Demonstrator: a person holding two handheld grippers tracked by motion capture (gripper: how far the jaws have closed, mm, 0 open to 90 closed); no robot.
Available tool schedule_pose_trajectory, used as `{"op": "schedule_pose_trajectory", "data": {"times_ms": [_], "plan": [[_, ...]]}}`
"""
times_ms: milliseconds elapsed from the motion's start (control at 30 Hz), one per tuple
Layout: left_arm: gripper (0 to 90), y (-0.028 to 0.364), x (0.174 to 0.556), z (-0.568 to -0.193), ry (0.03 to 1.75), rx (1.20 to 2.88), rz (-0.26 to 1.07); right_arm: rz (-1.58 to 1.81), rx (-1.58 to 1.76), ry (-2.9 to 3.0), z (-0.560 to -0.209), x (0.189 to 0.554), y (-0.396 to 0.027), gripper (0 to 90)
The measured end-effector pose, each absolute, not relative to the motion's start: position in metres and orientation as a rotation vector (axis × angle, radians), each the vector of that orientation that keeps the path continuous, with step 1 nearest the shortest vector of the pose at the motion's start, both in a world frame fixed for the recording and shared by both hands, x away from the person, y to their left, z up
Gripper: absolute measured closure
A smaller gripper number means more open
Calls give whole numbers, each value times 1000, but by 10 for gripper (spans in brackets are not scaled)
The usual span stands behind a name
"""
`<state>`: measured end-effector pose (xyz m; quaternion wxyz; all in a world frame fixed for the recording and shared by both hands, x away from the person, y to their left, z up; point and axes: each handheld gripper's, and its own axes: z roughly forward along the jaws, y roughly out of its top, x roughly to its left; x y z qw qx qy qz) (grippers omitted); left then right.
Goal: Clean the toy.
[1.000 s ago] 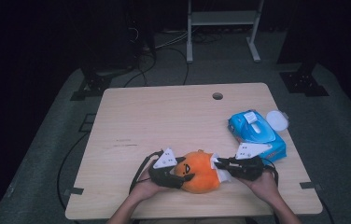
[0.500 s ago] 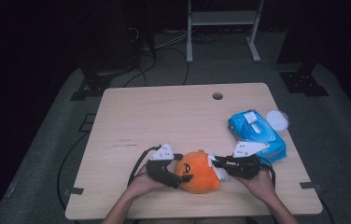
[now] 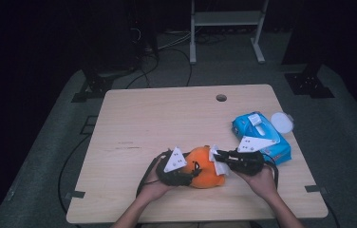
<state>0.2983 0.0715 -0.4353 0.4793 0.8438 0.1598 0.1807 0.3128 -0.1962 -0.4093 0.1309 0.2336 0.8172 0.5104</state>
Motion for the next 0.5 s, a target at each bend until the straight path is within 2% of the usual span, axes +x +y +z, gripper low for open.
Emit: {"op": "schedule_pose_trajectory", "data": {"times_ms": [133, 233, 300, 400, 500], "plan": [[230, 76, 297, -435, 380, 2066, 356, 1475, 682, 2425, -418, 313, -195, 804], [156, 86, 306, -430, 467, 1998, 210, 1444, 622, 2446, -421, 304, -191, 805], [185, 88, 309, -431, 504, 1973, 176, 1440, 580, 2456, -420, 297, -188, 805], [297, 83, 302, -435, 458, 1990, 254, 1446, 551, 2453, -413, 293, -181, 805], [328, 75, 290, -435, 391, 2028, 330, 1478, 549, 2435, -408, 296, -172, 805]]}}
